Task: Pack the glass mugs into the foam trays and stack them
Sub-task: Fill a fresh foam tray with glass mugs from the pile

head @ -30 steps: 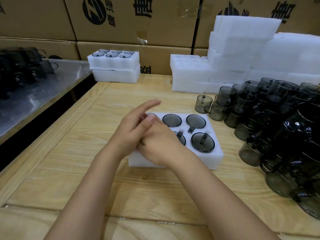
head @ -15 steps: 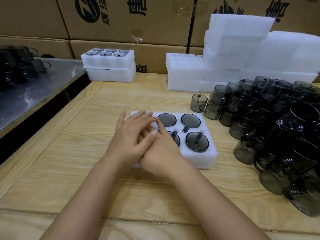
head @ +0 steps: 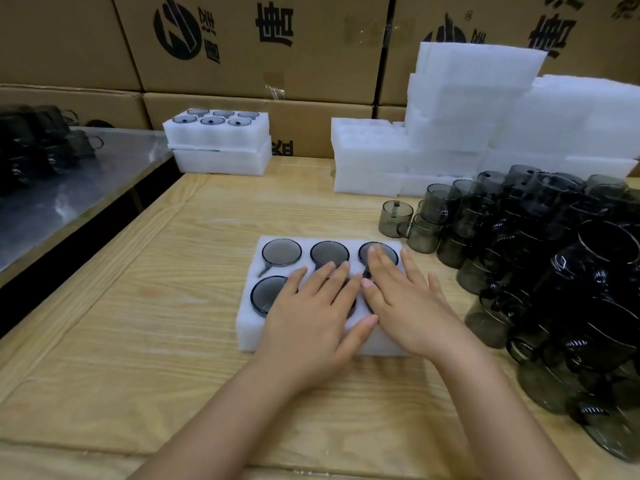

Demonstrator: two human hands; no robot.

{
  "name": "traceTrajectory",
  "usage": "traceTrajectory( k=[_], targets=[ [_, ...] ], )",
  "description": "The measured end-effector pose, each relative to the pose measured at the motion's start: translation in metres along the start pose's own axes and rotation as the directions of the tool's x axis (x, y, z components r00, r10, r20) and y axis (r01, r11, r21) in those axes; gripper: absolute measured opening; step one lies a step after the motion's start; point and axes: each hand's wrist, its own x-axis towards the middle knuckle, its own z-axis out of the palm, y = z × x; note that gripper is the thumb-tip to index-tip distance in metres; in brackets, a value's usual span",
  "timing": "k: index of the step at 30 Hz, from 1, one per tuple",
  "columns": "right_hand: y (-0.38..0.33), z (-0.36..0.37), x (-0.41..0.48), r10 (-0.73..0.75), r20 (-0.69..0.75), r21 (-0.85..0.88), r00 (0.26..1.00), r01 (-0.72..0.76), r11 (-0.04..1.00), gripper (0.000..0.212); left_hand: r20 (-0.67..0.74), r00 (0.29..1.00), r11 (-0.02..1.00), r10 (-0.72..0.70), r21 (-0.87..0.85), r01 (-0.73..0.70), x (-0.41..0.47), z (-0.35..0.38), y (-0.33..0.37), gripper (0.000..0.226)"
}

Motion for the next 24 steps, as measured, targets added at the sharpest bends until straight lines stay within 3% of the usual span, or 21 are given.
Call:
traceTrajectory(
  k=[4,6,9,11,17,21,24],
  targets=[
    [0.001,0.003,0.007,-0.019,-0.042,-0.001,0.999,0.019,1.000,0.054,0.047,0.997,0.997,0.063,0.039,-0.065,0.002,0.004,-0.007,0.072],
    [0.001,0.010,0.006,-0.051,-0.187,0.049,0.981,0.061,0.997,0.053,0.050,0.995,0.995,0.084,0.047,-0.086,0.005,0.006,-0.012,0.073],
    [-0.003,0.021,-0.001,-0.029,-0.540,0.249,0.841,0.193,0.949,0.049,0.033,0.992,0.991,0.118,0.057,-0.120,0.012,0.008,-0.022,0.066],
    [-0.002,0.027,0.000,-0.010,-0.640,0.275,0.769,0.241,0.931,0.052,0.042,0.991,0.989,0.126,0.073,-0.128,0.018,0.010,-0.030,0.063],
    [0.007,0.036,0.012,0.148,-0.547,0.393,0.824,0.096,0.914,0.062,0.074,0.992,0.986,0.101,0.124,-0.109,0.045,0.015,-0.077,0.064],
    [0.009,0.041,0.016,0.108,-0.496,0.336,0.862,0.075,0.939,0.065,0.216,0.970,0.970,-0.113,0.236,0.061,0.075,0.027,-0.132,0.068],
    [0.010,0.043,0.018,0.107,-0.456,0.321,0.884,0.051,0.946,0.066,0.238,0.938,0.935,-0.251,0.312,0.171,0.096,0.030,-0.177,0.069]
  ],
)
